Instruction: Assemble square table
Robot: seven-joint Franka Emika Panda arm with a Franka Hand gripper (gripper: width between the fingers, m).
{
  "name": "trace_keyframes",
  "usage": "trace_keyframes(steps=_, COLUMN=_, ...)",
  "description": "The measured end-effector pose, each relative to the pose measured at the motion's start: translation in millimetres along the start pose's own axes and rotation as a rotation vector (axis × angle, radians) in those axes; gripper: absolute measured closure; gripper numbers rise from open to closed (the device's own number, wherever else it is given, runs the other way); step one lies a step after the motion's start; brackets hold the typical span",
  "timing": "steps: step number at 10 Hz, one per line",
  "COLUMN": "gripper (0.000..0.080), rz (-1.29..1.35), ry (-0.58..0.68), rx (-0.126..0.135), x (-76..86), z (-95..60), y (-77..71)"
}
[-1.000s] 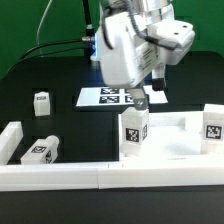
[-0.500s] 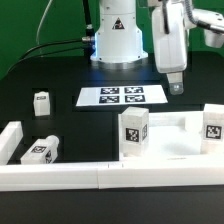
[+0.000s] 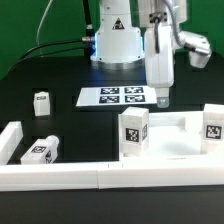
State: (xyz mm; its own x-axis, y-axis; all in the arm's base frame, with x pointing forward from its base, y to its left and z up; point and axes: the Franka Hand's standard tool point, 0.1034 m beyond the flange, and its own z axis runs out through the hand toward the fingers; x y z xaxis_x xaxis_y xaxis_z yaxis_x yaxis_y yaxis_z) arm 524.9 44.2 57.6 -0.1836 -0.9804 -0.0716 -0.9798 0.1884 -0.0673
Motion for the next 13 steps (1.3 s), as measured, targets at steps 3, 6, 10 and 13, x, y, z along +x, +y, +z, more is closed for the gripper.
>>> trace_keyframes(steps=3, gripper=0.0151, rz=0.024, ry=0.024, rx=-0.022, x=9.0, z=36.7, y=26.3)
trace_keyframes(steps=6, gripper=0.0274, rz=0.027, ry=0.023, rx=-0.031, x=7.2, z=41.8, y=30.4)
trace_keyframes(steps=10, gripper=0.0721, rz=0.02, ry=0.024, rx=-0.036, x=7.5, z=43.5, y=32.2)
trace_keyframes(steps=13, gripper=0.0741, rz=-0.098, ry=0.025, rx=-0.033, x=9.9, z=42.9, y=32.2)
